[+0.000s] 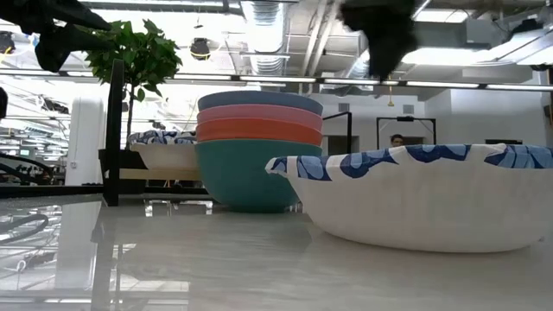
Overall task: Place and stack bowls onto a shelf
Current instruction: Stack the white blue patterned bowl on top of the white blue patterned bowl on the shelf
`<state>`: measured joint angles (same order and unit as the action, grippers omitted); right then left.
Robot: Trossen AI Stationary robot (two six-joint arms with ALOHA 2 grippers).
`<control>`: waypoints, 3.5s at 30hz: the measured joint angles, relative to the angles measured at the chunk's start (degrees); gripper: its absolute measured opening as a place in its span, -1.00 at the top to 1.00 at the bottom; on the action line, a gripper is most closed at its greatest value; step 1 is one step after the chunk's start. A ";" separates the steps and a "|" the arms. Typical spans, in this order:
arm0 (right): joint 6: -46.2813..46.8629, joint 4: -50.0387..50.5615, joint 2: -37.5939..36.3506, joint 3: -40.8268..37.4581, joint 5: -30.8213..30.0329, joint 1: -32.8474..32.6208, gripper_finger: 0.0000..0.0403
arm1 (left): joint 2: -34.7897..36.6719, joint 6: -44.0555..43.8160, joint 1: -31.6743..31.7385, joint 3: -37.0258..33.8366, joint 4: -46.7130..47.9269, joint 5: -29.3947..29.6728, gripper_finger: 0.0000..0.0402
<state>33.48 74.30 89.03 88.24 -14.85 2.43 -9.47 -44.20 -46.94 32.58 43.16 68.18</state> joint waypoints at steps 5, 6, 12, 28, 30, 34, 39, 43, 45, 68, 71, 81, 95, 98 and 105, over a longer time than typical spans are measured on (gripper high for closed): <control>17.84 2.70 -6.37 -11.15 -5.73 -11.24 -0.19 | 0.00 0.37 -0.02 0.00 0.02 0.02 0.25; 21.48 2.68 -7.59 -13.77 -5.32 -13.32 -0.19 | 0.00 0.37 -0.02 0.00 0.02 0.04 0.25; 38.29 -0.78 -11.28 -27.71 2.12 -24.57 -0.19 | 0.00 0.34 -0.01 0.00 0.06 0.06 0.25; 44.56 -20.16 -10.99 -42.08 9.93 -41.87 -0.19 | -0.01 0.20 0.00 0.00 0.06 0.60 0.25; 44.94 -21.55 -10.99 -43.99 10.76 -42.24 -0.19 | -0.02 0.20 -0.02 0.00 0.06 1.08 0.25; 45.84 -25.69 -10.99 -47.61 12.79 -42.19 -0.19 | -0.02 -0.07 -0.01 0.00 0.04 1.37 0.25; 48.13 -27.17 -10.97 -49.34 13.53 -42.15 -0.03 | -0.02 -0.11 -0.02 0.00 0.00 1.41 0.25; 49.30 -26.88 -11.08 -49.34 13.57 -42.15 0.37 | -0.02 -0.13 -0.01 0.00 0.00 1.49 0.25; 49.37 -26.91 -11.12 -49.23 13.53 -42.15 0.63 | -0.01 -0.06 -0.02 0.00 0.00 1.49 0.25; 45.91 9.10 -11.12 -25.30 -0.15 -30.88 0.90 | -0.02 -0.02 -0.01 0.00 0.00 1.44 0.25; 46.05 13.71 -11.14 -19.97 -4.87 -27.58 0.90 | -0.02 -0.02 -0.01 0.00 0.00 1.42 0.25; 28.40 8.21 -11.12 -5.48 -25.15 -14.51 0.90 | -0.02 0.00 0.00 0.00 0.02 1.42 0.25; -9.87 -52.03 -5.77 -3.69 -8.77 8.58 0.90 | -0.02 0.02 -0.01 0.00 0.10 1.41 0.25; -9.85 -58.09 -1.83 -3.66 -4.34 11.64 0.90 | -0.02 0.02 0.00 0.00 0.42 1.26 0.25; -4.73 -69.12 10.18 -3.75 5.74 15.15 0.90 | -0.02 0.02 0.00 0.00 1.16 1.30 0.25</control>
<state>28.75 5.19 99.21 84.49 -9.11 17.58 -9.50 -44.18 -46.94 32.58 44.31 69.48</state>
